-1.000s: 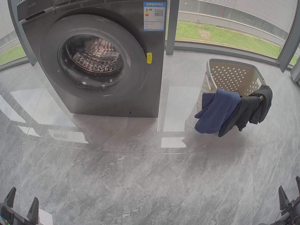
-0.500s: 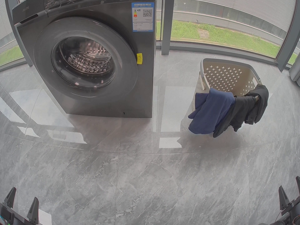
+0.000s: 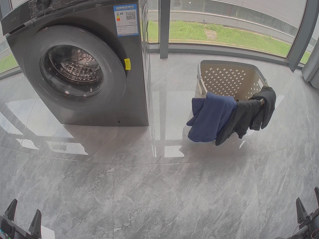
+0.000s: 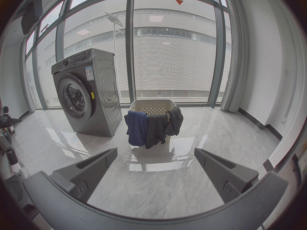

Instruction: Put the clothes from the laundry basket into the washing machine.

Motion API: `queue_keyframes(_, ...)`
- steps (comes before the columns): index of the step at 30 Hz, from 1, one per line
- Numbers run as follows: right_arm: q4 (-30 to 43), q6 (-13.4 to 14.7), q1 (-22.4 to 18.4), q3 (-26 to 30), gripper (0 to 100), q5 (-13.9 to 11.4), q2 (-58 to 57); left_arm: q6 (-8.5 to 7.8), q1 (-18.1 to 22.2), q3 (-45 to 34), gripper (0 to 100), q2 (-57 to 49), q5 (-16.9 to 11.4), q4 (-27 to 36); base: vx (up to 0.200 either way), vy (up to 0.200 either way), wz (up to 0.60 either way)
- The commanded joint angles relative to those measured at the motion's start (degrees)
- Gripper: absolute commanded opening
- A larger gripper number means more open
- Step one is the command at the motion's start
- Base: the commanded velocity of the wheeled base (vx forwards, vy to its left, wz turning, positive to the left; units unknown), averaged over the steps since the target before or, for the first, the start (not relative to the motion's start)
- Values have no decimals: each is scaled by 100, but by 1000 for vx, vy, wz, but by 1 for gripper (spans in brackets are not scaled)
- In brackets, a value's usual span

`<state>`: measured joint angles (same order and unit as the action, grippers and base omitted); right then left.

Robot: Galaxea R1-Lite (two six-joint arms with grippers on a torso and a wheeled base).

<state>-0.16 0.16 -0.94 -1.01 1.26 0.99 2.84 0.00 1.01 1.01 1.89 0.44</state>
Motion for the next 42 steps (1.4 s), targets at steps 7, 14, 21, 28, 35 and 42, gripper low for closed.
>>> queue_keyframes(7, -2, -16, -3, 101, 100, -20, 7, 6, 0, -92, 100, -101, 4, 0, 200, 0, 0)
queue_keyframes(14, -2, -7, -3, 101, 100, -20, 7, 6, 0, -92, 100, -101, 4, 0, 0, -29, 0)
queue_keyframes(21, -2, -7, -3, 101, 100, -20, 7, 6, 0, -92, 100, -101, 4, 0, 0, -200, 0)
queue_keyframes(28, -2, -7, -3, 101, 100, -20, 7, 15, 0, -92, 100, -101, 4, 0, 0, -200, 0)
queue_keyframes(35, -2, -16, -3, 101, 100, -20, 7, 6, 0, -92, 100, -101, 4, 0, 0, 0, 0)
queue_keyframes(42, -2, -7, -3, 101, 100, -20, 7, 15, 0, -92, 100, -101, 4, 0, 0, 0, -257)
